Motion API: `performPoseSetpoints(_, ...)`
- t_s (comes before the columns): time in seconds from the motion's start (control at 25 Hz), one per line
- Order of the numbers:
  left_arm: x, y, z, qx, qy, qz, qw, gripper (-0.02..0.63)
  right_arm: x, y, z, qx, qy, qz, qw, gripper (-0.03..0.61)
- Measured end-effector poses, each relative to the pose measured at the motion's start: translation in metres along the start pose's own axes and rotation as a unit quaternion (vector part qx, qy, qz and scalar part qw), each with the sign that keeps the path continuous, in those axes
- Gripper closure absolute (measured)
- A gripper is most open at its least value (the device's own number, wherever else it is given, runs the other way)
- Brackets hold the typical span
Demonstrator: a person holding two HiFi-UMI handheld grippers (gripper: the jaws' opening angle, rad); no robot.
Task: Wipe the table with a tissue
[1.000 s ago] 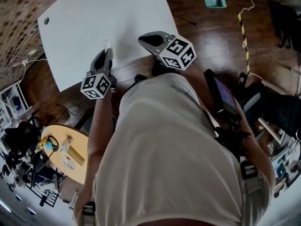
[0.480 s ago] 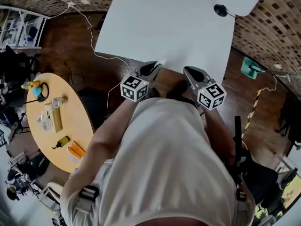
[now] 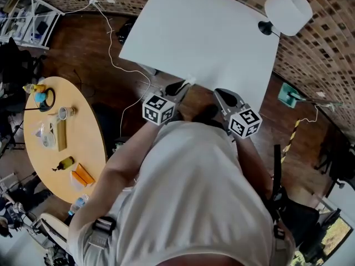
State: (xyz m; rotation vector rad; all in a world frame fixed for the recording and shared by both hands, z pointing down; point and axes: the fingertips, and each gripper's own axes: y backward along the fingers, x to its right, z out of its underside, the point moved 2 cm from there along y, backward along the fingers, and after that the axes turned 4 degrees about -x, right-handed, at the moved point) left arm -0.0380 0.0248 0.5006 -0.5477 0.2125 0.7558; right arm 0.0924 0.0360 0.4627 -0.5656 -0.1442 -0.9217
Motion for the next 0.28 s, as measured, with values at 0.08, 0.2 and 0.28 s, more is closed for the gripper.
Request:
performPoseSetpoints(0.08,0.0033,0.0004,0.0006,0.000,-0.002,0.005,1.0000,0.557,-0.0025,0.0034,0.0015,-0.002,0.000,0.004,1.000,0.571)
performPoseSetpoints(0.2,0.0084,0.0011,0.0008,0.003,-0.006,0.013,0.9999,0.557,-0.0064,0.0080,0.0026,0.003,-0.002,0.011,1.000,0.571)
performPoseSetpoints(0.28,0.0106,0.0023,0.0011,0.004,-0.009,0.019,0.9998,0.557,-0.0101,0.0098,0.0027,0.006,-0.001,0.014,1.000,0.571)
